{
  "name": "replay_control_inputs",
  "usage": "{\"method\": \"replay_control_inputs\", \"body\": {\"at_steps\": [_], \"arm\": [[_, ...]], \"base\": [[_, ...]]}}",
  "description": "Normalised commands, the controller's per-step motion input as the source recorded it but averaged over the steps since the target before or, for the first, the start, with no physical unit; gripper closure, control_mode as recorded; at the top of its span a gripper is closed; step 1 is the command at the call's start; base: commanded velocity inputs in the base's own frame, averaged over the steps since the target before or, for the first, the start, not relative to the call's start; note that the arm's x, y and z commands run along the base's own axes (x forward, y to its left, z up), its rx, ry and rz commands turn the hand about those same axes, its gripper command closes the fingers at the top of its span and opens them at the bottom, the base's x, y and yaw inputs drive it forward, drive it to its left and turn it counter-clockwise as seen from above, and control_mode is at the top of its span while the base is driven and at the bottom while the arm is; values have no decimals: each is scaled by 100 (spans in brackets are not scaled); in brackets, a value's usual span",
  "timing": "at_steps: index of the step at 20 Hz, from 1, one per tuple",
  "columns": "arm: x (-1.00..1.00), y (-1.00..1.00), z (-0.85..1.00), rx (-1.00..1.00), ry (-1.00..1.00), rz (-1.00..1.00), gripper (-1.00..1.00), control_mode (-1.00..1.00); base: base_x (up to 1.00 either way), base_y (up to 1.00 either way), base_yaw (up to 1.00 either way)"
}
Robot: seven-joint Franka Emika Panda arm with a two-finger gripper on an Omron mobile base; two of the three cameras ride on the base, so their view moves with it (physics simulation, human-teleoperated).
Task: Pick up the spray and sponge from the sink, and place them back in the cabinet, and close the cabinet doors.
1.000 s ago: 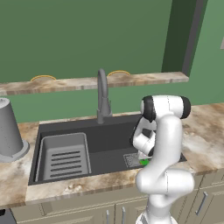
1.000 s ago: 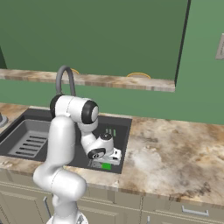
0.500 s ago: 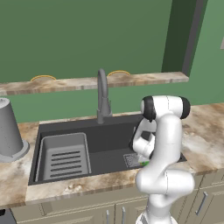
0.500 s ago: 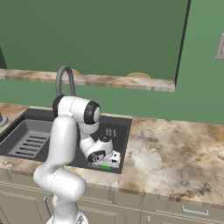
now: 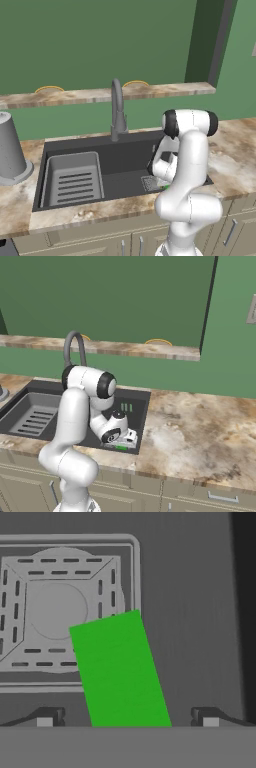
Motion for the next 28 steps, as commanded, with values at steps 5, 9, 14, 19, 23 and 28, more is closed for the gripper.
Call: {"method": "replay_control_inputs", "body": {"at_steps": [5, 9, 14, 19, 23, 28], "arm": [[16, 0, 0, 0, 0, 0, -100, -100], [17, 0, 0, 0, 0, 0, -100, -100], [10, 0, -6, 0, 1, 0, -100, -100], [1, 1, -14, 0, 1, 0, -100, -100], [0, 4, -12, 0, 3, 0, -100, -100], [0, 2, -9, 0, 4, 0, -100, -100]], "base": [[0, 0, 0], [0, 0, 0], [0, 0, 0], [0, 0, 0], [0, 0, 0], [0, 0, 0]]}}
